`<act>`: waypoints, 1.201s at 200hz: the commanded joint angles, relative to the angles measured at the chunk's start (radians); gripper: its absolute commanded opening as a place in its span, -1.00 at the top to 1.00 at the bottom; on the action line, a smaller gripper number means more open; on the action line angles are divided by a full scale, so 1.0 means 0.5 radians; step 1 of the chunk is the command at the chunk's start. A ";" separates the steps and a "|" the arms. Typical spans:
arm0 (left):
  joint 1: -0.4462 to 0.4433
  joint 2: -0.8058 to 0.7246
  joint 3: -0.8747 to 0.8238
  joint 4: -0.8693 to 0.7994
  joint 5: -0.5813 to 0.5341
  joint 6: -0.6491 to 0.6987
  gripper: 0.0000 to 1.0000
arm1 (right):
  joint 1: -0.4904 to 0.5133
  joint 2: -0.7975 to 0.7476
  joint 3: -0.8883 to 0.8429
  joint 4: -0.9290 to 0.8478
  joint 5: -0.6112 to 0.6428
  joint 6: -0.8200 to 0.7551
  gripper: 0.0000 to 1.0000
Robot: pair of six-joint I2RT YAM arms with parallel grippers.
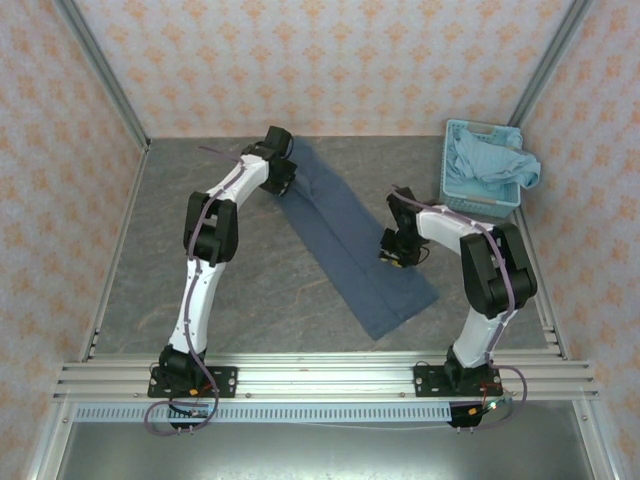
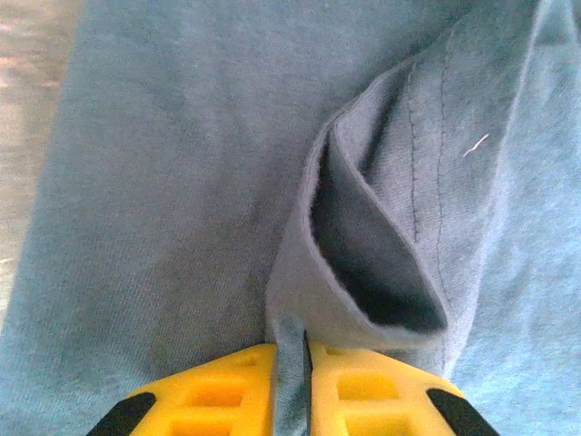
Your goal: Fold and stack the t-shirts
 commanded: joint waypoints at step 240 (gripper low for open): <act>-0.236 -1.566 -1.623 -0.205 0.498 0.830 -0.05 | 0.354 -0.824 -0.137 -0.249 -0.153 0.509 -0.05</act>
